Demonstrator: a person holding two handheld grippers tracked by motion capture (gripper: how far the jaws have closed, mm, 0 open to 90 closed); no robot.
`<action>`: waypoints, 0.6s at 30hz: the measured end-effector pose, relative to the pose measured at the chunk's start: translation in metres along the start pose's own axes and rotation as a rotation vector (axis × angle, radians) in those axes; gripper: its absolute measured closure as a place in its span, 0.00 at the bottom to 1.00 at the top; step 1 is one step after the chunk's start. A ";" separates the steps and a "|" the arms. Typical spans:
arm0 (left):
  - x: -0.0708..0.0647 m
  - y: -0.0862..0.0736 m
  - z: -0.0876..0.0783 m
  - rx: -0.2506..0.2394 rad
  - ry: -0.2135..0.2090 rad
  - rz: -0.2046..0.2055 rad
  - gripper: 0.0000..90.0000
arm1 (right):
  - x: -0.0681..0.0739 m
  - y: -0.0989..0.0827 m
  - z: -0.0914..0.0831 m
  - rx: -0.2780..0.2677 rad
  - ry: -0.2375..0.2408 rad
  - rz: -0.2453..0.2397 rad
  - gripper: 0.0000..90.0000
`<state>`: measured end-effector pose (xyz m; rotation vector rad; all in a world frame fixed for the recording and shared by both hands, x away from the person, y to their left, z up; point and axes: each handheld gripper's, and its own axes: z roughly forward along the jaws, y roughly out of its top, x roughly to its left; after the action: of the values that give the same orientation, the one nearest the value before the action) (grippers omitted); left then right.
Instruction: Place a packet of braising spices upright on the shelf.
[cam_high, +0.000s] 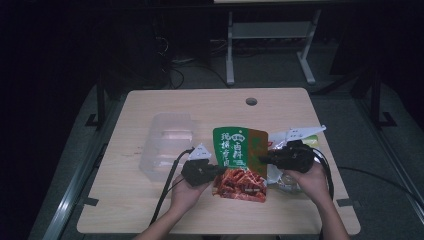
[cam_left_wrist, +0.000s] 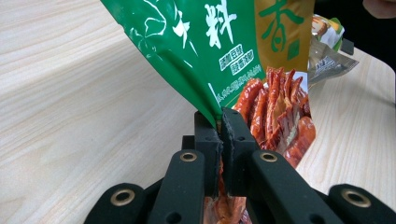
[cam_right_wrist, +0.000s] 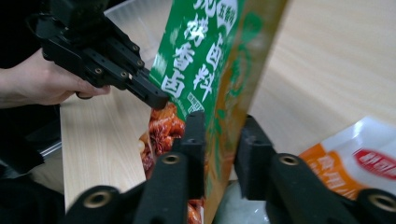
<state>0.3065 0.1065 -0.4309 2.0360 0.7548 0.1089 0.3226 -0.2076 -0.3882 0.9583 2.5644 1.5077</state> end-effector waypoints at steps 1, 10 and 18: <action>0.000 0.000 0.000 -0.001 0.002 0.000 0.96 | -0.001 -0.001 0.003 0.009 0.006 0.009 0.79; -0.001 -0.002 -0.004 -0.011 0.007 0.016 0.97 | 0.000 -0.002 0.031 0.096 0.046 0.040 0.74; 0.000 -0.005 -0.007 -0.013 0.001 0.022 0.96 | 0.003 -0.002 0.041 0.109 0.084 0.026 0.92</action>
<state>0.3017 0.1134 -0.4311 2.0320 0.7310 0.1268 0.3319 -0.1744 -0.4111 0.9624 2.7288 1.4584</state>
